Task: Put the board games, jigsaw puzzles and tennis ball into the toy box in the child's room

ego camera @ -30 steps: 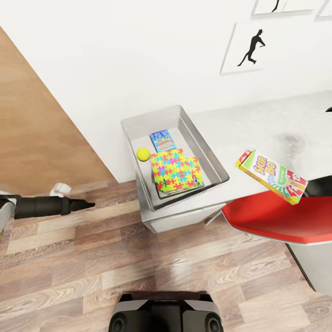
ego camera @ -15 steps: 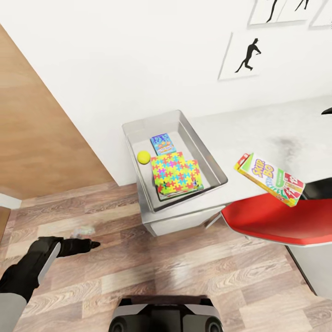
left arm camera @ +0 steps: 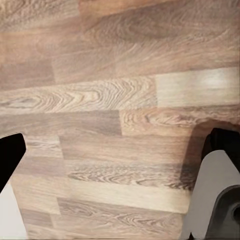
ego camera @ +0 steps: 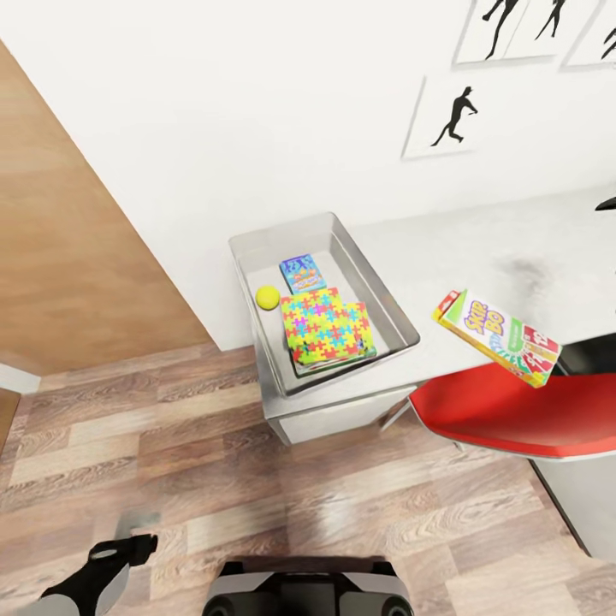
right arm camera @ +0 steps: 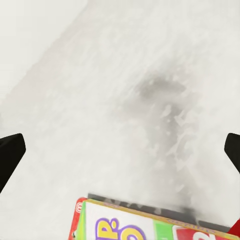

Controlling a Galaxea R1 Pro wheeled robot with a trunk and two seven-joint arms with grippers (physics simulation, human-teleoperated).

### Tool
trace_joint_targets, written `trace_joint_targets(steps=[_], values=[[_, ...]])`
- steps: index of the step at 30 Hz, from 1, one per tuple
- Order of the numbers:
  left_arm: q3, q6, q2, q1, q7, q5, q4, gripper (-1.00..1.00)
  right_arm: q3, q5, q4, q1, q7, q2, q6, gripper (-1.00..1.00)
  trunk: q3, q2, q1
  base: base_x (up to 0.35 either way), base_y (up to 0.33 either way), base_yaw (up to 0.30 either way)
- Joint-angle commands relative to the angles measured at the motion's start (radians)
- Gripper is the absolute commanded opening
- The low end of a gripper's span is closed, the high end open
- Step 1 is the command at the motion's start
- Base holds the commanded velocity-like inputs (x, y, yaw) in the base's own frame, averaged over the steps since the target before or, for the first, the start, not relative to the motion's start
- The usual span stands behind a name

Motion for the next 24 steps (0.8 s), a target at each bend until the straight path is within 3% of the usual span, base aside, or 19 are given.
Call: trace_joint_targets(steps=[1, 7, 17, 24], values=[[-0.001, -0.027, -0.004, 0.001, 0.013, 0.010, 0.026, 1.00, 0.001, -0.010, -0.001, -0.001, -0.010, 0.000, 0.003, 1.00, 0.001, -0.001, 0.001, 0.000, 0.000, 0.000], [-0.003, -0.111, -0.015, 0.045, 0.049, 0.009, 0.119, 1.00, 0.006, -0.010, -0.002, 0.000, -0.010, 0.000, 0.003, 1.00, 0.011, -0.001, 0.001, 0.000, 0.000, 0.000], [-0.004, -0.135, -0.022, 0.166, 0.055, 0.011, 0.147, 1.00, 0.007, -0.010, -0.002, 0.000, -0.010, 0.001, 0.003, 1.00, 0.027, -0.001, 0.001, 0.000, 0.000, 0.000], [-0.004, -0.139, -0.062, 0.276, 0.051, 0.014, 0.154, 1.00, 0.012, -0.010, -0.002, 0.001, -0.010, 0.001, 0.003, 1.00, 0.039, -0.001, 0.001, 0.000, 0.000, 0.000]])
